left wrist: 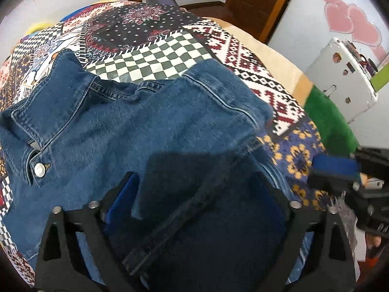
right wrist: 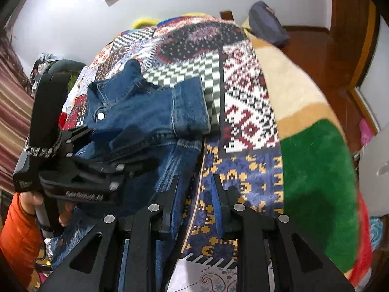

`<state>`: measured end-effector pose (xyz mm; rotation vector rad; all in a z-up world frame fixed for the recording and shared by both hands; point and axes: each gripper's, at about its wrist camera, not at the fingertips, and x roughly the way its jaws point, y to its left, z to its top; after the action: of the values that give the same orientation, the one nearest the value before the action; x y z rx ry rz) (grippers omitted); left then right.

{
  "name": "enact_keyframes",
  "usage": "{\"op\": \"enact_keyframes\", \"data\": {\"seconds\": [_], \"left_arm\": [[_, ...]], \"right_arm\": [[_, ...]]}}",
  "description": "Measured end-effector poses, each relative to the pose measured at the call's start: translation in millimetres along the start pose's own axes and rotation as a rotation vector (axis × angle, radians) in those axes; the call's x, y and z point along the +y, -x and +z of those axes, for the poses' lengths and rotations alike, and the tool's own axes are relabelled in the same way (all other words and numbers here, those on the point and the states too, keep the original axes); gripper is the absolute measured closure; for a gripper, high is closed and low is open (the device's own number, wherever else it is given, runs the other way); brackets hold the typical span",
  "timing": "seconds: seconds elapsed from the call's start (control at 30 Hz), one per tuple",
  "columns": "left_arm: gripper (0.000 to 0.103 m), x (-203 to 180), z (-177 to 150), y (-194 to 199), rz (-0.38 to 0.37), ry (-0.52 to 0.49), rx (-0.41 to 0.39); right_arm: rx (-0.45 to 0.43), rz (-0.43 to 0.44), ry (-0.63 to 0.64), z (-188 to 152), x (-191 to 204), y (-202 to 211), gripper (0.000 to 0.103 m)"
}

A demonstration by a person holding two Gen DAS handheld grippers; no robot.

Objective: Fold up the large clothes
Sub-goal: 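Grasp the jacket hem with the left tool and lift it, then fold the hem toward the collar and open the left tool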

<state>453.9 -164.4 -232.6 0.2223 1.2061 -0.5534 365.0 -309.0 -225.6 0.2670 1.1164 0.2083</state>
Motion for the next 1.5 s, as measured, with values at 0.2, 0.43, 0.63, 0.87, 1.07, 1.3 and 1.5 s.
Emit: {"op": "enact_keyframes", "data": {"seconds": [0.2, 0.43, 0.63, 0.87, 1.07, 1.3, 1.5], "left_arm": [[0.056, 23, 4, 6, 0.000, 0.079, -0.042], [0.090, 45, 7, 47, 0.002, 0.149, -0.145], [0.092, 80, -5, 124, 0.043, 0.203, -0.325], [0.092, 131, -51, 189, 0.135, 0.285, -0.447], [0.092, 174, -124, 189, 0.191, 0.399, -0.418], [0.091, 207, -204, 140, 0.085, 0.562, -0.311], [0.087, 206, -252, 113, 0.072, 0.654, -0.271]], "right_arm": [[0.049, 0.017, -0.015, -3, -1, -18, 0.083], [0.039, 0.022, -0.010, 1, 4, -14, 0.083], [0.005, 0.012, 0.021, 12, 20, -2, 0.083], [-0.022, 0.012, 0.079, 25, 51, 6, 0.083], [0.065, -0.032, 0.174, 20, 79, -29, 0.083], [0.122, -0.096, 0.260, 5, 85, -50, 0.082], [0.120, -0.178, 0.298, -7, 90, -47, 0.082]]}}
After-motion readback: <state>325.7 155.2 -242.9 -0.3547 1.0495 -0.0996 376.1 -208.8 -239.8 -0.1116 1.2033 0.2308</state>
